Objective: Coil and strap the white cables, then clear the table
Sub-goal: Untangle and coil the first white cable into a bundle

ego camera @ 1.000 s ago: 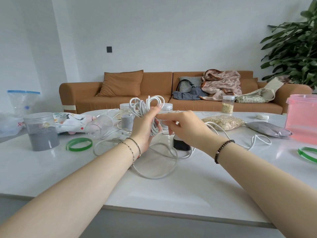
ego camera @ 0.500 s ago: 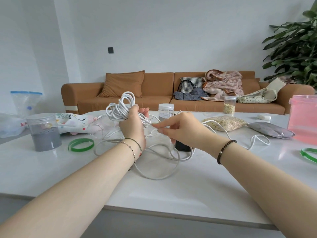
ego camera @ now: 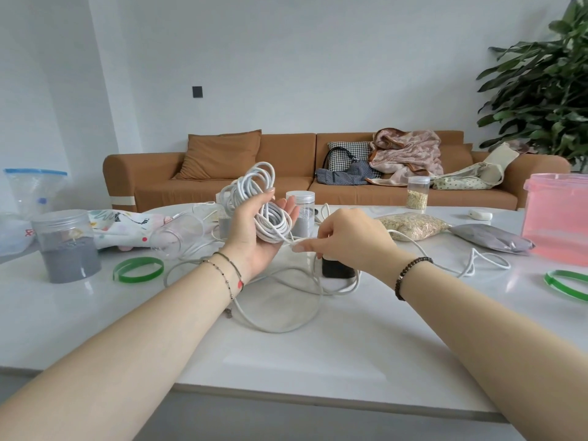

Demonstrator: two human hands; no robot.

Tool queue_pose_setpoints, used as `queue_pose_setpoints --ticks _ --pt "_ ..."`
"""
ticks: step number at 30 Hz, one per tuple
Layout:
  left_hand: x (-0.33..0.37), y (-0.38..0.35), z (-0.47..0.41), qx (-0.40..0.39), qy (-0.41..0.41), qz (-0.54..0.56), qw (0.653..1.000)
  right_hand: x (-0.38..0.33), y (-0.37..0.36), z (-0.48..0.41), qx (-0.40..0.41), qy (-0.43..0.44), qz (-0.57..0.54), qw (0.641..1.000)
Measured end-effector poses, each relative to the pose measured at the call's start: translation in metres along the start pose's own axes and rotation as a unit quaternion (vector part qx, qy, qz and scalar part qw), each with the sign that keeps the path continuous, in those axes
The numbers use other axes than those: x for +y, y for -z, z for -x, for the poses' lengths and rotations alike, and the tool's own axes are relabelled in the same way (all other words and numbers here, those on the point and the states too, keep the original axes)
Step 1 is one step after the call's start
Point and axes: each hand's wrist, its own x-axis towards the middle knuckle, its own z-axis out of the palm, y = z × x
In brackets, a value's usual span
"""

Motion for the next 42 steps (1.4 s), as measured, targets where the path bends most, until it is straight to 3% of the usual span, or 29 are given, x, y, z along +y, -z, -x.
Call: queue_pose_setpoints --ticks 5,10,19,29,34,38,42 --pt "-0.002 -0.002 0.005 -0.031 0.041 -0.060 0.997 0.000 0.009 0.000 0.055 0.000 0.060 0.997" --pt "-0.007 0.001 0.006 -0.056 0.060 -0.126 0.989 0.003 0.000 -0.001 0.093 0.063 0.055 0.992" --pt "-0.017 -0.003 0.015 -0.105 0.122 -0.256 0.953 0.012 -0.001 -0.006 0.127 0.070 -0.036 0.989" --pt "-0.016 0.003 0.006 -0.036 0.094 -0.259 0.961 0.005 -0.004 -0.002 0.075 0.141 -0.076 0.984" --pt "-0.015 0.004 -0.001 0.015 0.048 -0.233 0.971 0.011 -0.001 -0.005 0.085 0.080 -0.035 0.993" --pt "-0.008 0.007 -0.005 0.061 0.044 -0.139 0.987 0.027 -0.001 -0.008 0.084 0.060 -0.005 0.995" --pt "-0.004 0.007 -0.004 0.058 0.081 -0.080 0.992 0.033 -0.002 -0.010 0.087 0.076 -0.036 0.993"
